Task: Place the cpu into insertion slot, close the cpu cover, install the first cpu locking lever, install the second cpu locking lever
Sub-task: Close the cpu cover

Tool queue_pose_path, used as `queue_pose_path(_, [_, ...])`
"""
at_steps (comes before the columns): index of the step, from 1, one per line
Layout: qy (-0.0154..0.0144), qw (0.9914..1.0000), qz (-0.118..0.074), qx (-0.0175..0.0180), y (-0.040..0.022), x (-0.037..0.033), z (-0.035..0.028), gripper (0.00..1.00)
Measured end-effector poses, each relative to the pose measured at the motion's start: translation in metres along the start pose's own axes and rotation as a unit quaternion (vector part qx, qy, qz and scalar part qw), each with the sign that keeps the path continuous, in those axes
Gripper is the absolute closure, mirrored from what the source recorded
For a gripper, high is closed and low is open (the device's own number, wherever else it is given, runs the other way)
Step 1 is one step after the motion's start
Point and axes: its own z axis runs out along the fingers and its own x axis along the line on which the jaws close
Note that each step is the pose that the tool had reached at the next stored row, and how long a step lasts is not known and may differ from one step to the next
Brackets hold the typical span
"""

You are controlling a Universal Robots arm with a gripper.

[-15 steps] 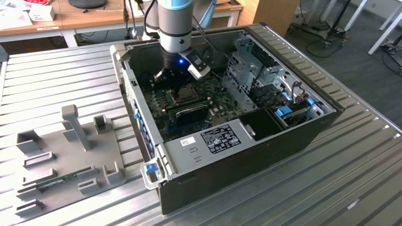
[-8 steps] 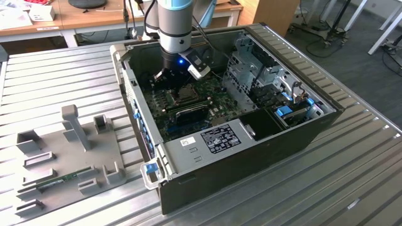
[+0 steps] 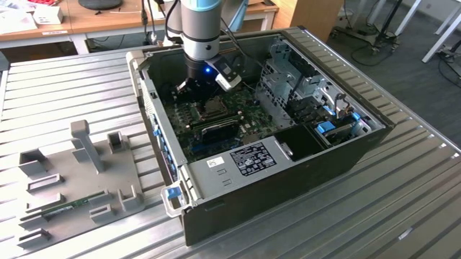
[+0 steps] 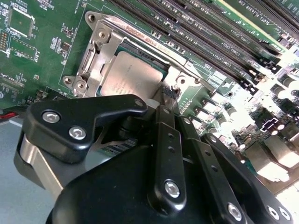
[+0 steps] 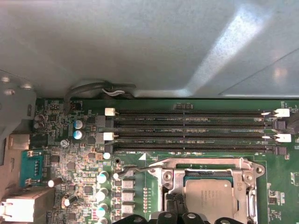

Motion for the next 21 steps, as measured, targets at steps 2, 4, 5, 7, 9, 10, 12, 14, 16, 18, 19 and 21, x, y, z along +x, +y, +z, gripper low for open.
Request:
queue_pose_path(2, [0.0003, 1.0, 0.0, 0.0005, -0.0002, 0.0001, -0.002, 0.9])
queue_pose_path(4, [0.0004, 1.0, 0.0, 0.0005, -0.0001, 0.0, -0.003, 0.9])
queue_pose_path(5, [0.0003, 1.0, 0.0, 0.0005, -0.0001, 0.0, -0.003, 0.9])
queue_pose_path(7, [0.0004, 1.0, 0.0, 0.0006, -0.0002, 0.0001, -0.0031, 0.9])
queue_pose_path(9, [0.0004, 1.0, 0.0, 0.0006, -0.0002, 0.0001, -0.0032, 0.9])
queue_pose_path(10, [0.0004, 1.0, 0.0, 0.0006, -0.0001, 0.0001, -0.0032, 0.9])
queue_pose_path(12, [0.0004, 1.0, 0.0, 0.0006, -0.0002, 0.0001, -0.0032, 0.9])
queue_pose_path(14, [0.0006, 1.0, 0.0, 0.0008, -0.0002, 0.0001, -0.0041, 0.9])
queue_pose_path(16, [0.0005, 1.0, 0.0, 0.0007, 0.0, 0.0, -0.0071, 0.9])
queue_pose_path(18, [0.0004, 1.0, 0.0, 0.0006, 0.0002, -0.0002, -0.0113, 0.9])
queue_pose_path(19, [0.0004, 1.0, 0.0, 0.0006, 0.0002, -0.0003, -0.0138, 0.9])
queue_pose_path(21, [0.0004, 1.0, 0.0, 0.0006, 0.0004, -0.0004, -0.0181, 0.9])
